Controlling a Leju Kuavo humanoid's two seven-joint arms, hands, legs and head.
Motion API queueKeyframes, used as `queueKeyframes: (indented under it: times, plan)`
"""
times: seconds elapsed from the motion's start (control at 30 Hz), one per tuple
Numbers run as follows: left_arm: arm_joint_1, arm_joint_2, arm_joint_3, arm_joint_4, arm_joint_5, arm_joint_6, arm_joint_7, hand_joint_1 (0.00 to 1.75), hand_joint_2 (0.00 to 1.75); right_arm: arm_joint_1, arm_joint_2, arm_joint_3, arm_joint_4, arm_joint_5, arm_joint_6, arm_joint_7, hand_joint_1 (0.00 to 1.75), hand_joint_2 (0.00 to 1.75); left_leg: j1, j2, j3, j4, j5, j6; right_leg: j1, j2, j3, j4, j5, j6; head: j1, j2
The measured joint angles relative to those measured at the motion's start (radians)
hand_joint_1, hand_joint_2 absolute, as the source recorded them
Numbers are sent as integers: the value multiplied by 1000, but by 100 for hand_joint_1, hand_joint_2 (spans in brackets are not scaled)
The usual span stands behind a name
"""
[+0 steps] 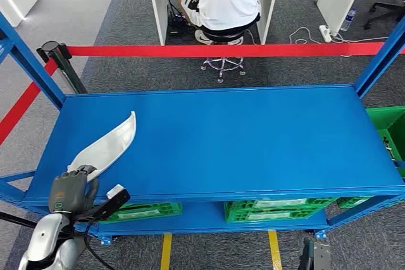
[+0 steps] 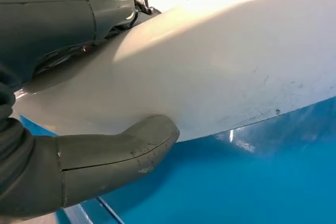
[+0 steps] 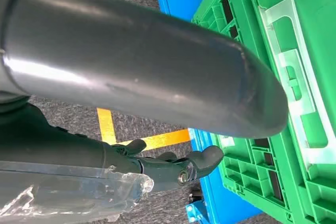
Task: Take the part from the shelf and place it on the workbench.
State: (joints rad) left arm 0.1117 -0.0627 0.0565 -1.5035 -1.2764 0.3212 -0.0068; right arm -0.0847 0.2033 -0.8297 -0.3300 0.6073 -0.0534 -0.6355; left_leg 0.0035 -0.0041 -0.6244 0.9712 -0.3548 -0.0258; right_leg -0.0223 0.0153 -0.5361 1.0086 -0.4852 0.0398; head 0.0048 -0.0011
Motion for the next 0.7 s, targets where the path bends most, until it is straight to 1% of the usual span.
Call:
queueKeyframes:
  times: [0.07, 0.13, 0.2, 0.27, 0.3, 0.33, 0.37, 0.43, 0.47, 0.5, 0.53, 0.57, 0.6, 0.63, 0.67, 0.7]
  plan:
    - [3, -1, -4, -8, 0, 4, -3, 175, 175, 0, 0, 0, 0, 0, 0, 0, 0, 0, 0, 0, -1, 1, -1, 1, -1, 0, 1, -1, 0, 0, 0, 0]
    - [9, -3, -11, -26, 2, 13, -7, 175, 175, 0, 1, 0, 0, 0, 0, -2, 0, 0, -2, 0, -4, 6, -4, 9, -4, 0, 6, -3, 1, 4, -1, 0]
    - [13, -5, -17, -42, 6, 20, -9, 175, 175, 0, 3, -1, 0, -1, 0, -3, 0, 0, -4, 0, -7, 11, -7, 20, -6, 1, 10, -4, 3, 9, -1, 0]
    - [16, -7, -19, -56, 9, 26, -13, 175, 175, 1, 5, -2, 0, -1, 0, -4, 0, 0, -5, 1, -5, 6, -3, 29, -6, 1, 12, -9, 6, 16, -1, 0]
    - [17, -9, -21, -64, 10, 30, -17, 175, 175, 1, 5, -3, 0, -1, 0, -5, 0, 0, -3, 3, -2, -2, 2, 33, -5, 1, 11, -8, 2, 20, 0, 0]
    - [19, -11, -24, -73, 10, 37, -22, 175, 175, 1, 5, -3, 0, -1, -1, -6, 0, 0, 1, 5, 1, -11, 8, 36, -3, -1, 5, 6, -13, 23, 1, 0]
    - [21, -14, -27, -82, 11, 46, -27, 175, 175, 1, 5, -4, -1, -2, -2, -7, 0, 0, 4, 6, 3, -19, 12, 39, -1, -3, -9, 40, -40, 24, 2, 0]
    - [28, -19, -36, -96, 11, 62, -38, 175, 175, 1, 5, -5, -1, -3, -3, -8, 0, 0, 7, 8, 2, -21, 14, 40, -1, -6, -59, 161, -112, 28, 5, 0]
    - [32, -21, -41, -101, 11, 67, -42, 175, 175, 2, 5, -6, -1, -4, -4, -9, 0, 0, 7, 8, -1, -20, 15, 40, -1, -6, -82, 219, -135, 32, 6, 0]
    - [37, -24, -46, -105, 11, 69, -44, 175, 175, 3, 5, -7, -1, -4, -4, -10, 0, 0, 8, 8, -4, -19, 17, 38, -2, -6, -93, 250, -141, 36, 6, 0]
    - [41, -26, -51, -108, 11, 71, -46, 175, 175, 3, 5, -8, -2, -4, -3, -12, 0, 0, 10, 8, -8, -16, 19, 35, -4, -7, -85, 243, -126, 40, 6, 0]
    - [44, -28, -55, -112, 11, 73, -48, 175, 175, 3, 5, -9, -2, -4, 0, -14, 0, 0, 14, 8, -14, -12, 21, 31, -6, -8, -60, 198, -97, 45, 6, 0]
    - [47, -30, -59, -117, 11, 76, -52, 175, 175, 2, 4, -10, -4, -3, 6, -19, 0, 0, 17, 8, -21, -4, 23, 25, -10, -9, -23, 129, -70, 52, 6, 0]
    - [51, -31, -62, -124, 10, 81, -56, 175, 175, 1, 5, -11, -5, -3, 14, -26, 0, 0, 20, 7, -28, 3, 25, 17, -11, -6, 7, 74, -46, 55, 6, 0]
    - [56, -32, -66, -132, 10, 87, -61, 175, 175, 1, 6, -11, -7, -2, 22, -33, 0, 0, 20, 6, -34, 11, 28, 10, -12, -3, 24, 38, -32, 53, 6, 0]
    - [61, -34, -71, -140, 10, 93, -66, 175, 175, 1, 6, -11, -8, 0, 28, -40, 0, 0, 19, 4, -39, 16, 31, 2, -12, 1, 25, 26, -29, 45, 5, 0]
